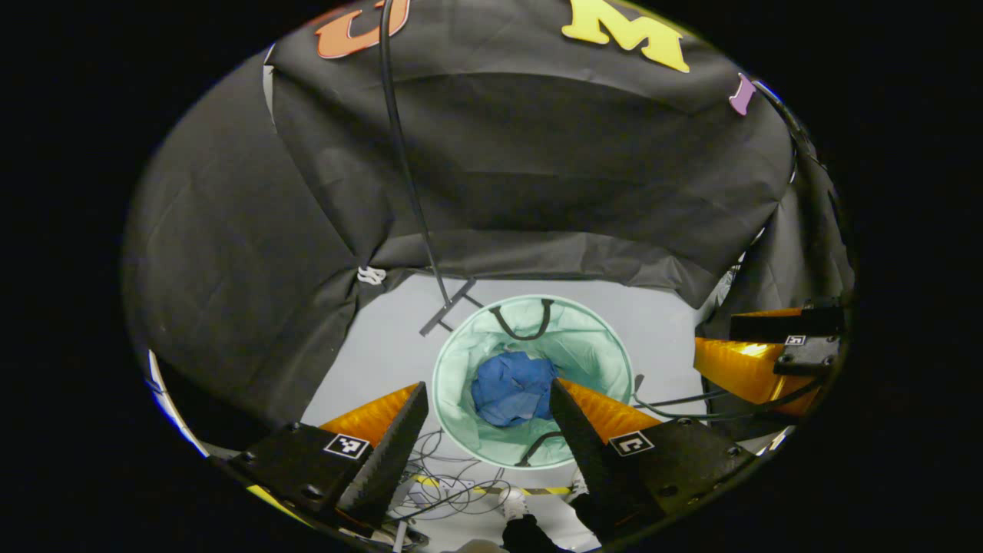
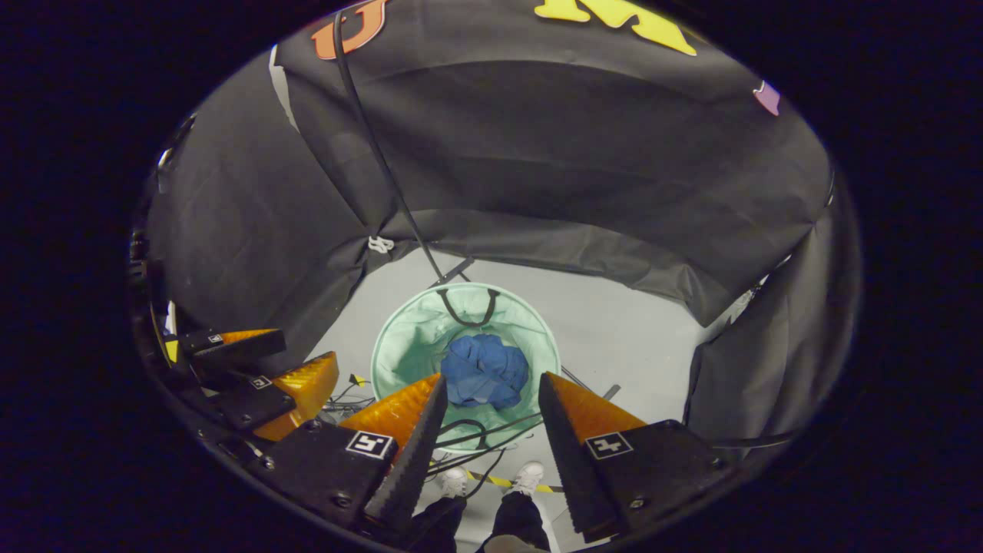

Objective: Grasp the clothes on the hanger with both hands and then place them into the laundry hamper below.

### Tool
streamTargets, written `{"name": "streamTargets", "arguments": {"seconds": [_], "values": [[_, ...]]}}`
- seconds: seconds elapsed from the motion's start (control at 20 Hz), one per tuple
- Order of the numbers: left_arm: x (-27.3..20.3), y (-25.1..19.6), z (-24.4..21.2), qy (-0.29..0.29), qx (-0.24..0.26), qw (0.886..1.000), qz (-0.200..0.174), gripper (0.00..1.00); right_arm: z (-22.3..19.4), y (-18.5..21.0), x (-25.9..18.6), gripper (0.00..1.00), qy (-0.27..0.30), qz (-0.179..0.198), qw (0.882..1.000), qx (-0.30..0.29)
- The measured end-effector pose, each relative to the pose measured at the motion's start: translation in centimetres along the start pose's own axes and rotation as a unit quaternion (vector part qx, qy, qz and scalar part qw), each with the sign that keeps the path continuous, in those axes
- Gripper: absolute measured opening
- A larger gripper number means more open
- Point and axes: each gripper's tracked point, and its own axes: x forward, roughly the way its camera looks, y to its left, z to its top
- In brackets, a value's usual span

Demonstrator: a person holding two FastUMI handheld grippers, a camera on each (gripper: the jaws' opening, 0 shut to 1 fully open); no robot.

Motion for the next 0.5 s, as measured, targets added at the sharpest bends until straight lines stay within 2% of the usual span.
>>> {"name": "streamTargets", "arguments": {"seconds": [0.2, 0.25, 0.45, 0.5], "values": [[-3.5, 0.6, 1.1, -0.044, 0.013, 0.999, -0.005, 1.00, 0.1, -0.1, -3.7, 0.77, -0.048, -0.023, 0.999, -0.007], [-4.8, 0.7, 1.5, -0.058, 0.013, 0.998, -0.008, 0.98, 0.1, -0.3, -5.1, 0.77, -0.066, -0.030, 0.997, -0.003], [-9.4, 1.1, 3.6, -0.120, 0.023, 0.992, -0.021, 1.00, 0.5, -0.7, -12.2, 0.77, -0.135, -0.052, 0.989, 0.006], [-10.8, 1.2, 4.3, -0.137, 0.030, 0.990, -0.022, 0.98, 0.9, -1.0, -14.3, 0.77, -0.153, -0.055, 0.987, 0.006]]}}
